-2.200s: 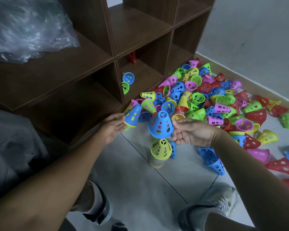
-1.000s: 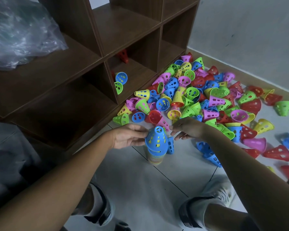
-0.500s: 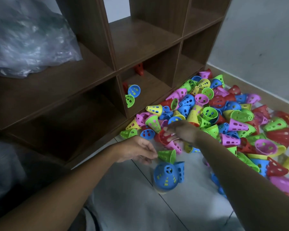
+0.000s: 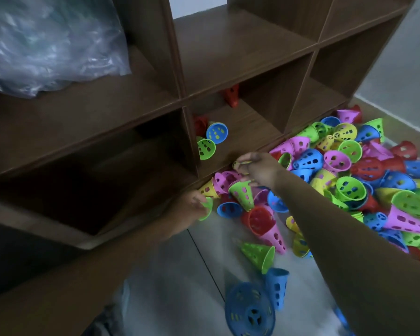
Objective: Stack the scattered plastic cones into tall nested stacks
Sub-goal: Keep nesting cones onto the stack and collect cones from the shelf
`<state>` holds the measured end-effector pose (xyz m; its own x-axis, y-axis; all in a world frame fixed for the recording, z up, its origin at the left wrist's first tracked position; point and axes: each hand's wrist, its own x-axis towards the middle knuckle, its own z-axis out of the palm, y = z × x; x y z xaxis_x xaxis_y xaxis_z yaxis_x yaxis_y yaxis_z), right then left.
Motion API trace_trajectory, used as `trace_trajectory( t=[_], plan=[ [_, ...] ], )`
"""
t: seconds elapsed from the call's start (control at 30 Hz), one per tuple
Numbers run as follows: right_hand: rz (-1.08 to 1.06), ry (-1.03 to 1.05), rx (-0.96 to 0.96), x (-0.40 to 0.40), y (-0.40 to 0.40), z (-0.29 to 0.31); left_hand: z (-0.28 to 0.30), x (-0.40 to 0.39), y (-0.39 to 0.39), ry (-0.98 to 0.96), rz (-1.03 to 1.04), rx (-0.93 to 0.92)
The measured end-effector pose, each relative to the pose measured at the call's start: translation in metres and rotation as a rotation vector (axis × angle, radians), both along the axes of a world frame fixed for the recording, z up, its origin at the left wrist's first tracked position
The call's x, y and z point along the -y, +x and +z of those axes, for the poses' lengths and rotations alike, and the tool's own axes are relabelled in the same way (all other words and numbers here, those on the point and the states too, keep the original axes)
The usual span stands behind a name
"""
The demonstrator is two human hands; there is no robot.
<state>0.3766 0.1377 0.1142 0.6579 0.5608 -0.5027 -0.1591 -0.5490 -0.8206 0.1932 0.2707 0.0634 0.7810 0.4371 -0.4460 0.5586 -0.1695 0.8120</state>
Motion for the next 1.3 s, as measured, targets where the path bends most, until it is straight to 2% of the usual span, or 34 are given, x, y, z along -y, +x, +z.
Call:
trace_trajectory(
  t=[0.17,0.27,0.4,0.57,0.77,0.97,1.13,1.3],
  plan=[
    [0.033,0.058,-0.051,-0.026,0.003,-0.013,-0.033,-0.017,-0.015,0.038,0.137,0.011],
    [0.061,0.087,-0.046,-0.043,0.007,-0.022,-0.039,-0.020,-0.024,0.179,0.092,-0.060],
    [0.078,0.113,-0.068,-0.068,0.011,-0.031,-0.050,-0.024,-0.028,0.176,-0.016,-0.088],
    [0.084,0.118,-0.076,-0.089,0.015,-0.035,-0.042,-0.011,-0.018,-0.162,0.038,-0.087],
    [0.129,0.104,-0.098,-0.112,0.016,-0.045,-0.043,-0.007,-0.012,-0.415,0.193,-0.167],
    [0.085,0.123,-0.109,-0.126,0.016,-0.051,-0.046,-0.006,-0.016,-0.787,0.338,-0.116],
    [-0.040,0.186,-0.123,-0.120,0.016,-0.050,-0.048,-0.007,-0.018,-1.119,0.660,0.008],
    [-0.219,0.257,-0.140,-0.099,0.018,-0.048,-0.048,-0.009,-0.017,-1.224,0.928,0.083]
  ],
)
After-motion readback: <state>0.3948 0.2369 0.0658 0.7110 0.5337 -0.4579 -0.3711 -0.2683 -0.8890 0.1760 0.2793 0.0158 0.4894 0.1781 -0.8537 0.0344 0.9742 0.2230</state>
